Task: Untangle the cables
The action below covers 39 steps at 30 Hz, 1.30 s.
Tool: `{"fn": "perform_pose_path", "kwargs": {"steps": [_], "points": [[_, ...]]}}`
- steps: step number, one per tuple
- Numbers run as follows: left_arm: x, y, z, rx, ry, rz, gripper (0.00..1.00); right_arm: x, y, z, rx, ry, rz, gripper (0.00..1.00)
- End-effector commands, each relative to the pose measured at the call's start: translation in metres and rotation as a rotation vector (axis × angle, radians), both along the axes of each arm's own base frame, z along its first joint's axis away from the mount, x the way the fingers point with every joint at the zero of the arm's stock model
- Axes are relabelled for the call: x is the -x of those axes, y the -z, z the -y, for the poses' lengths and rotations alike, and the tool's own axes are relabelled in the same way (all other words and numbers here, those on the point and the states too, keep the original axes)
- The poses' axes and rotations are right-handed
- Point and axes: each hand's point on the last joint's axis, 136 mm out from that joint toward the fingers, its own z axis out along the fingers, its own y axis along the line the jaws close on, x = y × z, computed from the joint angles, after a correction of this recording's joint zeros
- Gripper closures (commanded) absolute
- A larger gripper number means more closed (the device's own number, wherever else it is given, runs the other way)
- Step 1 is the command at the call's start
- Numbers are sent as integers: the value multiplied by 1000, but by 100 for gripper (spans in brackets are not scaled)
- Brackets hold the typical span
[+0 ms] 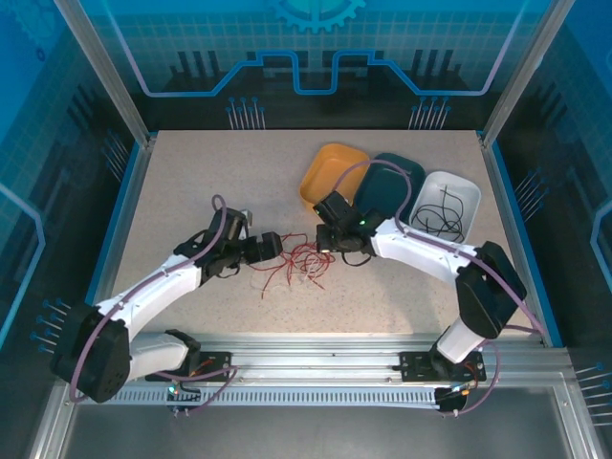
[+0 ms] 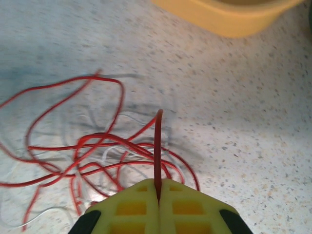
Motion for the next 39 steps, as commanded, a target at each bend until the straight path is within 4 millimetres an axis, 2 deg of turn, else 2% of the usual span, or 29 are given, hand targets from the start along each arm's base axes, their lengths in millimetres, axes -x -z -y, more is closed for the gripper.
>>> {"fn": "perform_pose_path", "kwargs": {"steps": [1, 10, 16, 22, 32, 36, 39], "points": [[-5, -1, 12, -19, 49, 17, 1, 4, -46, -23, -54, -109, 128, 100], [-3, 4, 14, -13, 48, 21, 1, 25, -153, -51, -102, -296, 410, 100], [-5, 2, 12, -7, 31, 36, 1, 41, -209, -60, -133, -378, 554, 100], [-8, 6, 11, -2, 2, 35, 8, 47, -244, -58, -170, -400, 630, 100], [-8, 7, 12, 5, -1, 36, 9, 50, -287, -54, -195, -396, 759, 100], [-7, -4, 10, 12, -4, 63, 9, 44, -293, -49, -194, -344, 822, 100], [-5, -13, -1, -13, -45, 89, 8, 35, -288, -42, -175, -274, 848, 100]]}}
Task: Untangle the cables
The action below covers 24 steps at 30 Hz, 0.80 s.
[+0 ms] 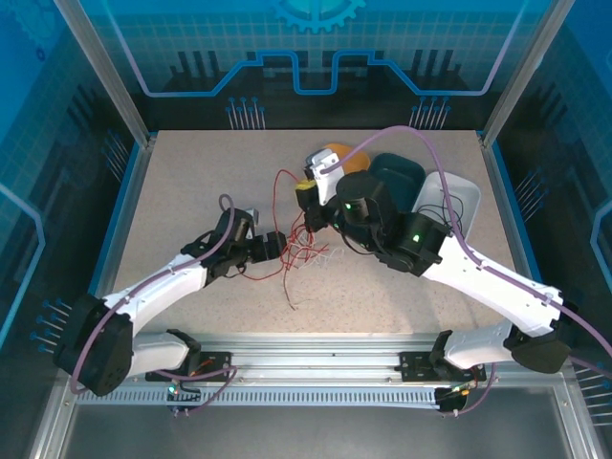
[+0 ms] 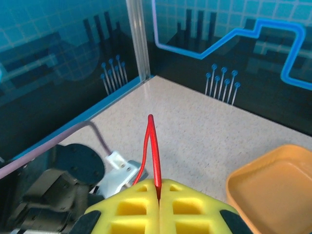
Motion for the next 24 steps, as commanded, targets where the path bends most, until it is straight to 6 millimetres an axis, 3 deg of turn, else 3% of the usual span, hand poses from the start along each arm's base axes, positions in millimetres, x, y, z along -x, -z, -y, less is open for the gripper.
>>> {"fn": "perform_pose_path", "kwargs": {"steps": [1, 4, 6, 11, 18, 24], "points": [[4, -12, -17, -35, -65, 43, 8, -9, -11, 9, -56, 93, 70, 100], [8, -23, -33, -63, -125, 84, 9, -16, 3, 15, -58, 159, 54, 100], [10, -36, -32, -35, -112, 148, 11, -20, 13, 18, -60, 193, 38, 100], [14, -60, -6, 81, 45, 306, 12, -27, 29, 16, -94, 214, -24, 100], [8, -80, 36, 74, 193, 481, 10, -27, 35, 11, -119, 195, -80, 100], [-13, -74, 48, 34, 150, 491, 15, -24, 31, 11, -146, 185, -101, 100]]}}
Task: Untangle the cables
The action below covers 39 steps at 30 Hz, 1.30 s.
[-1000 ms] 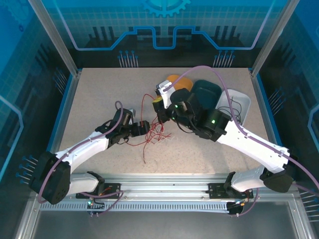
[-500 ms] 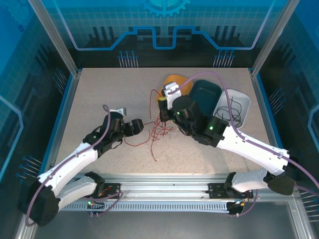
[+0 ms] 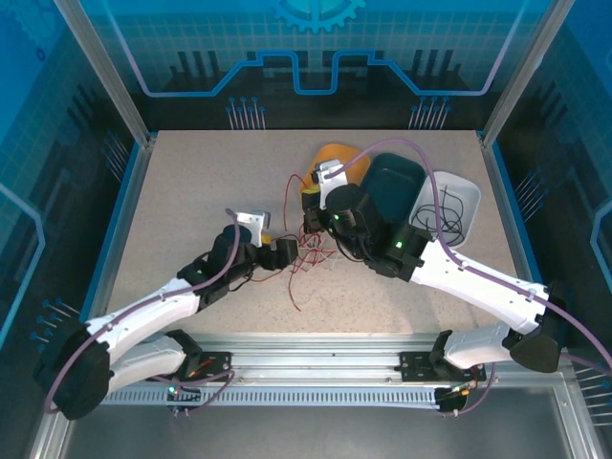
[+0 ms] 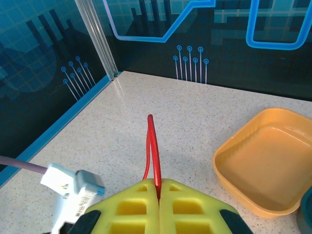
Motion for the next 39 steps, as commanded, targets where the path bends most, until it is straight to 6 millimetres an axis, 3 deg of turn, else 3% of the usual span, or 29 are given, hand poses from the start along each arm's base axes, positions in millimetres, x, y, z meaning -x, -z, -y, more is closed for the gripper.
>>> {"fn": "perform_pose_path", "kwargs": {"steps": [1, 7, 12, 16, 23, 29, 39], "points": [[-21, -24, 9, 32, -25, 111, 17, -3, -20, 1, -78, 9, 5, 100], [-29, -9, 22, -6, 14, 81, 30, 0, -32, -8, -105, -33, 5, 100], [-23, 14, 29, 3, 53, 20, 44, 1, -50, -11, -115, -56, 29, 100], [-15, 36, 26, -2, 54, -37, 48, 3, -66, -11, -117, -68, 62, 100], [-8, 50, 15, -19, 19, -68, 52, 2, -93, -7, -112, -65, 125, 100], [-6, 51, 8, -22, -15, -79, 46, -4, -111, 9, -47, 4, 171, 100], [8, 33, -11, -19, -63, -81, 16, -49, -94, 69, 70, 201, 104, 100]]}}
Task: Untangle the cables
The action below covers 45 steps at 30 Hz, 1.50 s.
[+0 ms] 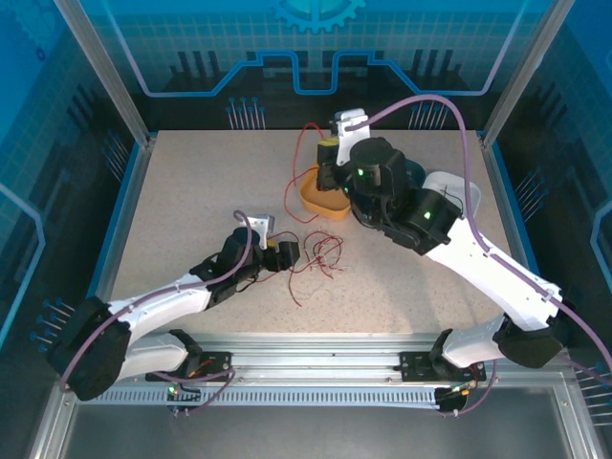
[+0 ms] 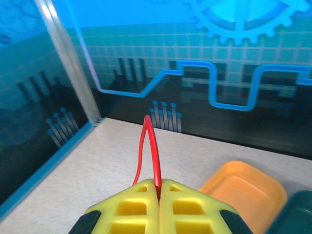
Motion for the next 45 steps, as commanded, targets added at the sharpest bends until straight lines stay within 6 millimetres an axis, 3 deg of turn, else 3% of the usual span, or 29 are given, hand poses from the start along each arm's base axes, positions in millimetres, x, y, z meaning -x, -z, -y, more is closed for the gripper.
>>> {"fn": "perform_pose_path", "kwargs": {"steps": [1, 7, 17, 21, 27, 32, 38, 45], "points": [[12, 3, -14, -25, -34, -26, 14, -19, 8, 33, 55, 99, -30, 100], [32, 2, -30, -20, -54, -53, 1, -55, 27, 88, 80, 259, -66, 100], [41, -4, -41, -20, -81, -53, 1, -113, 84, 166, 120, 514, -126, 100], [41, -5, -42, -27, -83, -56, 1, -130, 111, 188, 151, 571, -180, 100], [42, -3, -44, -31, -91, -62, 1, -151, 168, 196, 149, 546, -323, 100], [42, -2, -44, -29, -98, -71, 1, -166, 225, 190, 147, 500, -512, 100], [44, 1, -47, -30, -109, -83, 1, -163, 288, 193, 163, 532, -803, 100], [43, 2, -49, -38, -119, -83, 1, -153, 338, 186, 200, 503, -989, 100]]}}
